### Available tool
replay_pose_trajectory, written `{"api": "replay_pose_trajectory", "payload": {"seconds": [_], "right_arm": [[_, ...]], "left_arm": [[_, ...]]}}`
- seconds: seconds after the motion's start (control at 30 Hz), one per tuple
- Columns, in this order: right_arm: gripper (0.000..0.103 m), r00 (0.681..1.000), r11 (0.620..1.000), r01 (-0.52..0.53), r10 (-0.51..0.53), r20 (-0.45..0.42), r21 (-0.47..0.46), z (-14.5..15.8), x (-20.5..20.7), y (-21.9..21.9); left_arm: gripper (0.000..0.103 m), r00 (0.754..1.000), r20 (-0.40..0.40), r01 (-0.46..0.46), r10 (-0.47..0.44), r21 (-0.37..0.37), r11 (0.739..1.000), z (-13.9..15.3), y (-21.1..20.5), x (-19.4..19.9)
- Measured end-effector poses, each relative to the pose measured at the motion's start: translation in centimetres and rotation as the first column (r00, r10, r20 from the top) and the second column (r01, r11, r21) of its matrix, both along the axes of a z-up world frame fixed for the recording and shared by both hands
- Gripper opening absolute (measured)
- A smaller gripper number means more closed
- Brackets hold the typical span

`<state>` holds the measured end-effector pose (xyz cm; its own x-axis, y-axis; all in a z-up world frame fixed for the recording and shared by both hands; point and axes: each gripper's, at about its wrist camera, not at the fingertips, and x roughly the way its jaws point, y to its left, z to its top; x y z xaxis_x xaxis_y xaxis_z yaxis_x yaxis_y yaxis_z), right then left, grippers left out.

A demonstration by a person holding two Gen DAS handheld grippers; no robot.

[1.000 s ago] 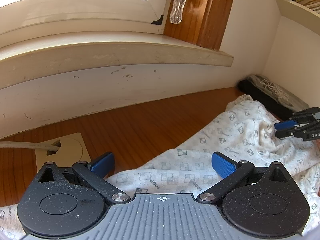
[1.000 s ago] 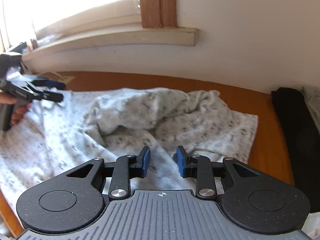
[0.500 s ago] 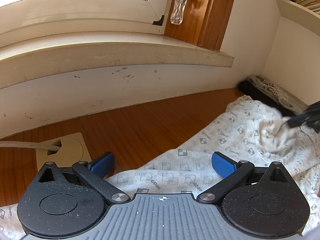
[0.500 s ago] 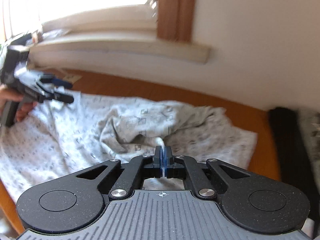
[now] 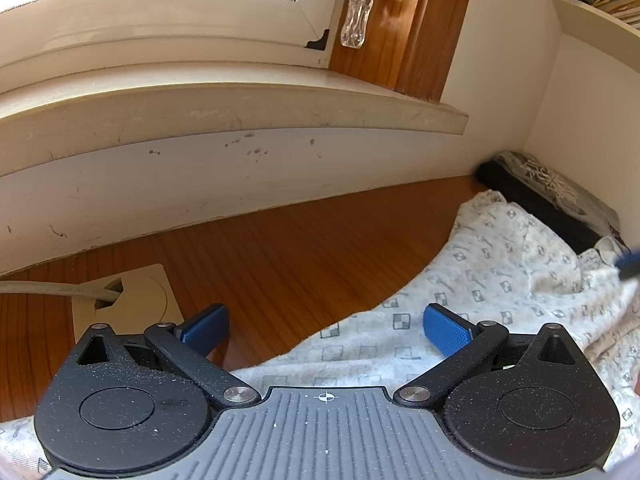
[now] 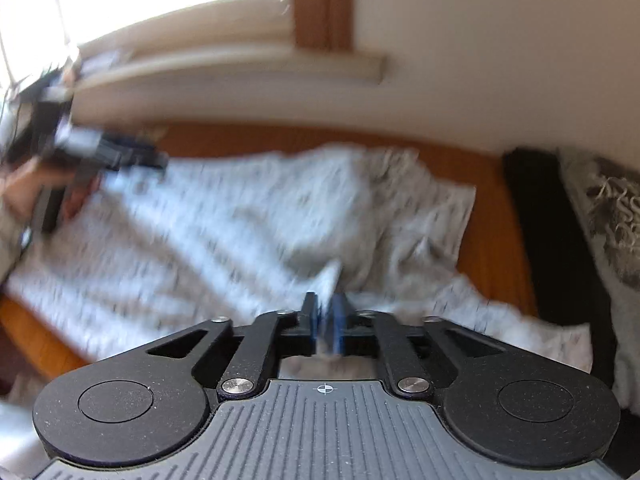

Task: Fold clothes

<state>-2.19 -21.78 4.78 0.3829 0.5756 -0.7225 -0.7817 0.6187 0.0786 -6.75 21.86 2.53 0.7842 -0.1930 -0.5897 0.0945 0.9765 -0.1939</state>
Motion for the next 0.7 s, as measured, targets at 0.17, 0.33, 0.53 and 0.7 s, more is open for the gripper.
{"api": "replay_pose_trajectory", "payload": {"seconds": [0.17, 0.33, 0.53, 0.7], "right_arm": [[0.035, 0.994, 0.982, 0.101, -0.094, -0.048, 0.158, 0.0, 5.2, 1.4], [0.037, 0.978, 0.965, 0.159, -0.124, -0.17, 0.206, -3.1, 10.9, 5.1], [0.047, 0.945, 0.954, 0.221, -0.158, -0.285, 0.202, -5.9, 14.6, 8.0], [0.001, 0.951, 0.934, 0.255, -0.196, -0.239, 0.25, -5.7, 15.5, 7.6]], "left_arm": [[0.103, 1.0, -0.009, -0.011, 0.011, -0.002, 1.0, 0.0, -0.1, 0.0], [0.103, 1.0, -0.01, -0.011, 0.011, -0.001, 1.0, -0.1, -0.2, 0.0], [0.103, 1.0, -0.012, -0.01, 0.01, -0.002, 1.0, -0.1, -0.2, 0.1], [0.103, 1.0, -0.013, -0.015, 0.015, -0.001, 1.0, 0.0, -0.3, 0.1]]}}
